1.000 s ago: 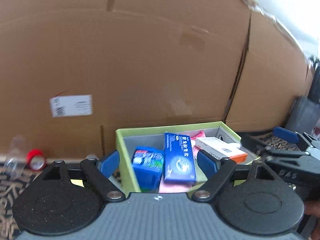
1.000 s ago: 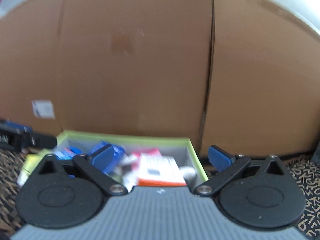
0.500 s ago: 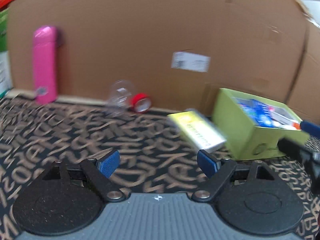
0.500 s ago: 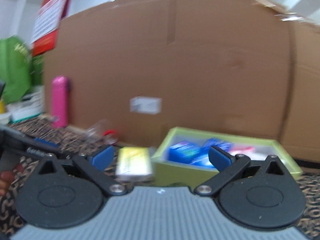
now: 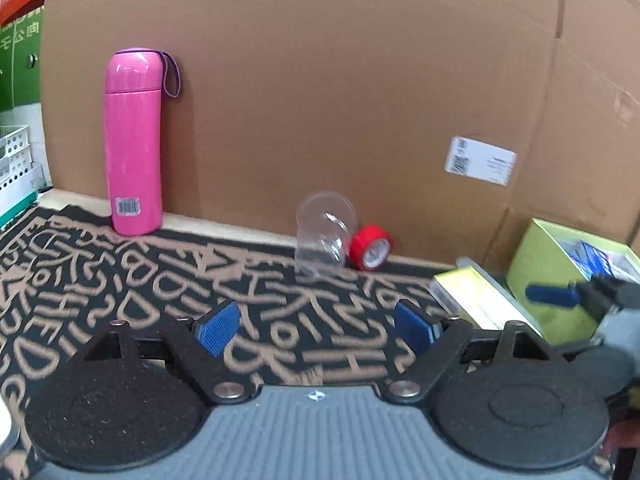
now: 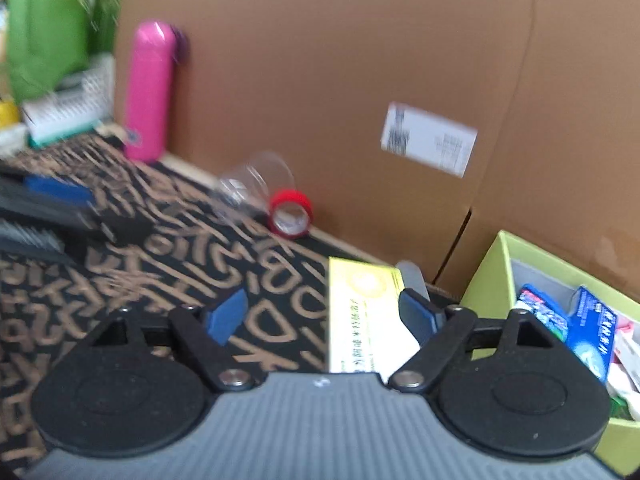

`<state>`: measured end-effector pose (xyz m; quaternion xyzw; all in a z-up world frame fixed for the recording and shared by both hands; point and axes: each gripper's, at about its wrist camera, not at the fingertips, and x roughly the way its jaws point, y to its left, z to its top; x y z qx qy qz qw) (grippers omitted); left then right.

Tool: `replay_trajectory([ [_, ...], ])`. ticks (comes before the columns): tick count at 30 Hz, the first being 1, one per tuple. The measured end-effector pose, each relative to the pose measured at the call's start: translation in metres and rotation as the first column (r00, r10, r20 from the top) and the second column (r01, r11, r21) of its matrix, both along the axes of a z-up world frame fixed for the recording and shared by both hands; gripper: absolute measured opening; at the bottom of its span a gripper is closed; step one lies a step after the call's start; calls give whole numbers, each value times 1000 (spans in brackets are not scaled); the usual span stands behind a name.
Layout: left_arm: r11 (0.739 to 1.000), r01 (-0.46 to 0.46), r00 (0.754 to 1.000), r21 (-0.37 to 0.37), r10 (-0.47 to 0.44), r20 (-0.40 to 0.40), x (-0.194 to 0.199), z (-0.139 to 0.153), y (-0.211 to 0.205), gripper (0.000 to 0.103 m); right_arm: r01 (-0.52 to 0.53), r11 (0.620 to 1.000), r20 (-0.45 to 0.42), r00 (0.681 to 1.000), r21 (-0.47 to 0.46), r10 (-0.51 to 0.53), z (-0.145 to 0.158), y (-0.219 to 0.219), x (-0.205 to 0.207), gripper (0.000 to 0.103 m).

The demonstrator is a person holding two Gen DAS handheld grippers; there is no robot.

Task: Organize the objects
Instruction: 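Open both tools over the lime-green box and withdraw toward the mat, then grasp the clear plastic cup with the left tool while the right tool grasps the yellow box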

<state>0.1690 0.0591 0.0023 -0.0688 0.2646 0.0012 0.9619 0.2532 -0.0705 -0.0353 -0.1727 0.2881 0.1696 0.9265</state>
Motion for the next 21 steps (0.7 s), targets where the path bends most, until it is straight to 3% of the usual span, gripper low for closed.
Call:
replay_trajectory([
  [4,999,14,1000,47,-14,-2,37,2,-3,88,47,996,-44,998,-71,-50,-23,-1,25,82],
  [12,995,51,998,91,-47,-51,112,-8,-7,87,62,997,-110,992,-37,-66,-27,-7,36,81],
  [16,997,59,995,49,-55,-77,131,-18,3,78,-6,1000,-146,989,28,10,-20,-12,16,78],
  [17,998,58,995,40,-54,-90,135,-20,4,76,0,999,-146,989,41,6,-19,-14,15,78],
  [20,997,80,989,9,-79,-127,141,-27,6,55,69,995,-176,983,75,-55,-27,-21,19,78],
  [21,996,87,987,-2,-87,-138,140,-29,7,53,88,989,-192,979,118,-65,-30,-25,19,77],
])
